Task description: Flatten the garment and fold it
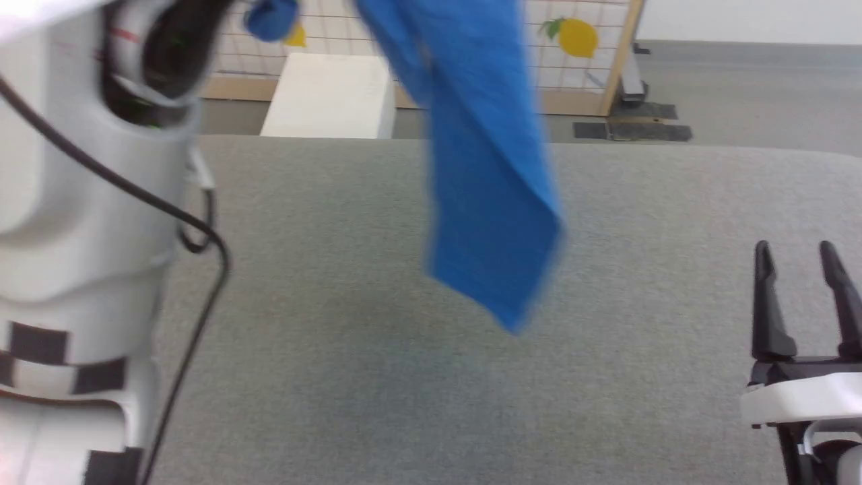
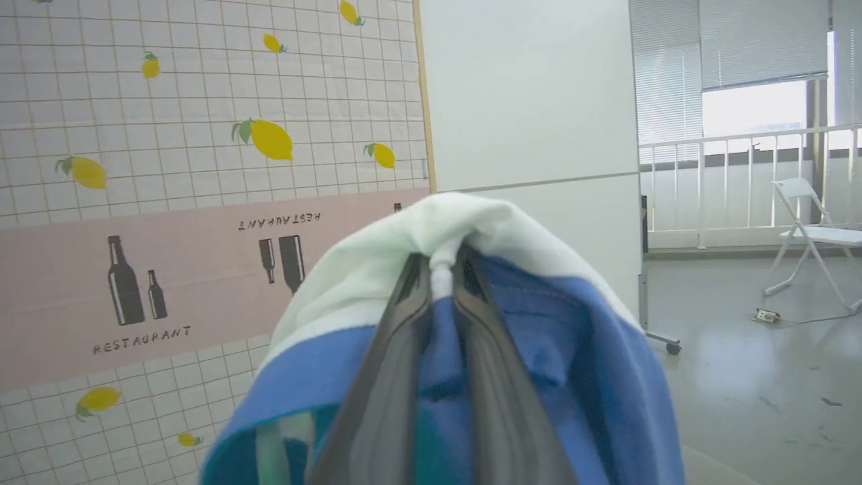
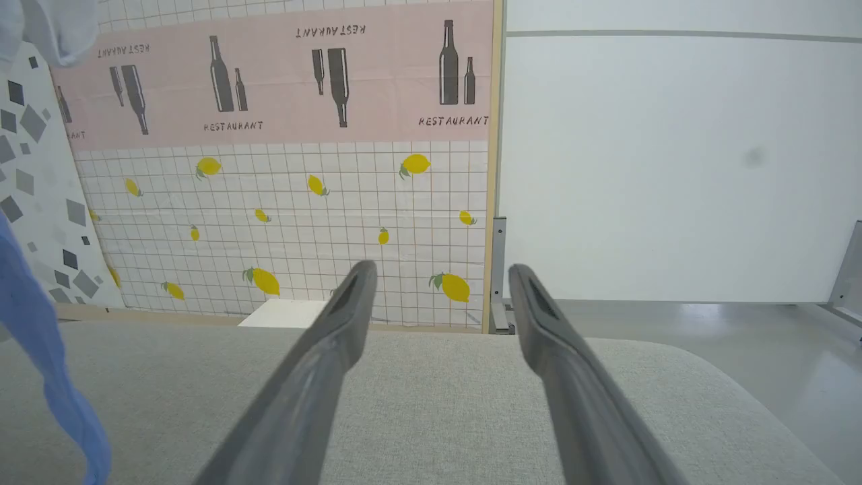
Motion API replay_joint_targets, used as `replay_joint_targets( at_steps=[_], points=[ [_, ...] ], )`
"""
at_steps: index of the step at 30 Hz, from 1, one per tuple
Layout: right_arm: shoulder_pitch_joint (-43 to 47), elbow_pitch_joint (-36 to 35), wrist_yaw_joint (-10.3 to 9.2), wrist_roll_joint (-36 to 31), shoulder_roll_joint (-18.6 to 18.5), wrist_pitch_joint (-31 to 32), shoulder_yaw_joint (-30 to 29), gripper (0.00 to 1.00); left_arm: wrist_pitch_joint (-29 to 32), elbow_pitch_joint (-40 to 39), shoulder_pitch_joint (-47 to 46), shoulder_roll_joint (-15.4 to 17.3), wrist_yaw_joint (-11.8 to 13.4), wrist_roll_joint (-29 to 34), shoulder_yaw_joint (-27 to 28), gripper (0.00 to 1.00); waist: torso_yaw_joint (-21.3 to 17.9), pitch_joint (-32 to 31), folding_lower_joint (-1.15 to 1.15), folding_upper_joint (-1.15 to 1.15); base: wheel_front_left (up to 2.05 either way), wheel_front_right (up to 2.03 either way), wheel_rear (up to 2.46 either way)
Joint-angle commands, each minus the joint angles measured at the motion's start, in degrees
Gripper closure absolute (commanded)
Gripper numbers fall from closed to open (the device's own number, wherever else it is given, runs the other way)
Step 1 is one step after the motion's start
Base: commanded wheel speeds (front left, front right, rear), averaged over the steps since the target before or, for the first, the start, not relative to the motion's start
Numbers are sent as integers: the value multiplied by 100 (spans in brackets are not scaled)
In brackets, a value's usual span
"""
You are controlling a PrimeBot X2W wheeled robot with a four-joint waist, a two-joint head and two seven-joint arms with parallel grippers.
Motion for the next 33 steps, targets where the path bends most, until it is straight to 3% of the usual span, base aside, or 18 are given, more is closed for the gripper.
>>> replay_joint_targets(
  at_steps=[1, 7, 13, 21, 29, 30, 31, 33],
  points=[
    [-24, -56, -9, 47, 4, -14, -67, 0, 46, -106, 117, -120, 54, -58, -91, 100, -213, 79, 1, 0, 0, 0, 0],
    [-187, -194, -9, 52, 4, -3, -307, 0, 67, -462, 688, -569, 231, -115, -544, 100, -514, 395, 1, 0, 0, 0, 0],
    [-328, -168, -9, 107, 4, -48, -361, 0, -324, -322, 1688, -863, 283, -161, -938, 100, -748, 759, 1, 0, 0, 0, 0],
    [-490, -2, -9, 201, 4, -175, -186, 0, -675, 984, 2905, -781, 188, 52, -1538, 100, -959, 1068, 1, 0, 0, 0, 0],
    [-581, 166, -9, 234, 4, -250, -93, 0, -839, 2125, 3231, -882, 177, 274, -1945, 100, -915, 1274, 1, 0, 0, 0, 0],
    [-590, 188, -9, 227, 4, -256, -90, 0, -924, 2177, 3189, -900, 161, 306, -1957, 32, -885, 1273, 1, 0, 0, 0, 0],
    [-595, 206, -9, 221, 4, -260, -94, 0, -998, 2201, 3150, -914, 147, 321, -1951, 0, -854, 1261, 1, 0, 0, 0, 0],
    [-599, 243, -9, 210, 4, -262, -95, 0, -1222, 2197, 3075, -934, 152, 325, -1869, 0, -788, 1195, 1, 0, 0, 0, 0]
  ],
)
